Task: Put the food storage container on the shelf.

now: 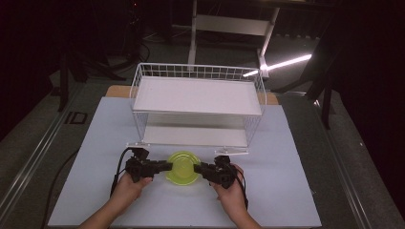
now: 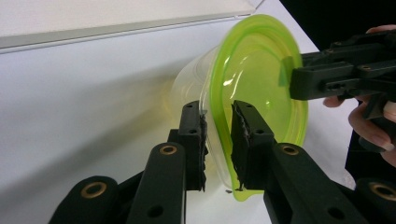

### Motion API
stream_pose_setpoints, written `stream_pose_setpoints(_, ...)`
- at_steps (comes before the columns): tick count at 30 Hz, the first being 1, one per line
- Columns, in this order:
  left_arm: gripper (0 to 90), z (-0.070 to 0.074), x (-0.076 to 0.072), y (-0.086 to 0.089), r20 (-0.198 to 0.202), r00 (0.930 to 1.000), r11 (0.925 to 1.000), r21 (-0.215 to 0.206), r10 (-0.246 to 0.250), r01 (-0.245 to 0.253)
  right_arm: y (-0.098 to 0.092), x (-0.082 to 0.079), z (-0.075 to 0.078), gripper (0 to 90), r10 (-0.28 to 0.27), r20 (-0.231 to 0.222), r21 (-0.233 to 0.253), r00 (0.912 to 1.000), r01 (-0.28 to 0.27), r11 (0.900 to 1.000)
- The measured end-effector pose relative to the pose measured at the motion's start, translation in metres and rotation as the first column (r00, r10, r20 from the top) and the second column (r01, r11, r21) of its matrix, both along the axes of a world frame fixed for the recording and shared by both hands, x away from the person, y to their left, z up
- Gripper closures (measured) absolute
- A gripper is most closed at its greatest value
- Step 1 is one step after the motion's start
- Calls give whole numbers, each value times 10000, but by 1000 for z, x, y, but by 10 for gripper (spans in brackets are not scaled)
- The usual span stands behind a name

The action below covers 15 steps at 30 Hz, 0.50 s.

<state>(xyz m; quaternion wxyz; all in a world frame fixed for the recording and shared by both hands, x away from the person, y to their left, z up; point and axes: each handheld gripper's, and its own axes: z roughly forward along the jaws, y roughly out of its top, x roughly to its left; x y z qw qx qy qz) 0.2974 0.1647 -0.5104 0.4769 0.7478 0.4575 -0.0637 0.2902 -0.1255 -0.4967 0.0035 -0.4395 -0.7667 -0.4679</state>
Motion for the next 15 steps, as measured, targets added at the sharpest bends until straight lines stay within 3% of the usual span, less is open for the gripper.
stream_pose_setpoints(8, 803, 1, -10, -1, 76, 9994, 9994, 75, 326, -327, 3, -9, 2, 778, -135, 314, -207, 9994, 141, 9997)
stream_pose_setpoints(9, 803, 3, -11, -3, 319, 9991, 9990, 352, 272, -283, 4, -10, 2, 799, -208, 347, -265, 9992, 217, 9994)
stream_pose_setpoints(11, 814, 4, -11, -4, 413, 9990, 9985, 512, 186, -207, 3, -9, 0, 805, -275, 331, -332, 9991, 286, 9990)
stream_pose_setpoints(15, 815, 7, -9, -5, 522, 9984, 9990, 375, 219, -239, 3, -10, 1, 805, -361, 507, -427, 9981, 383, 9984)
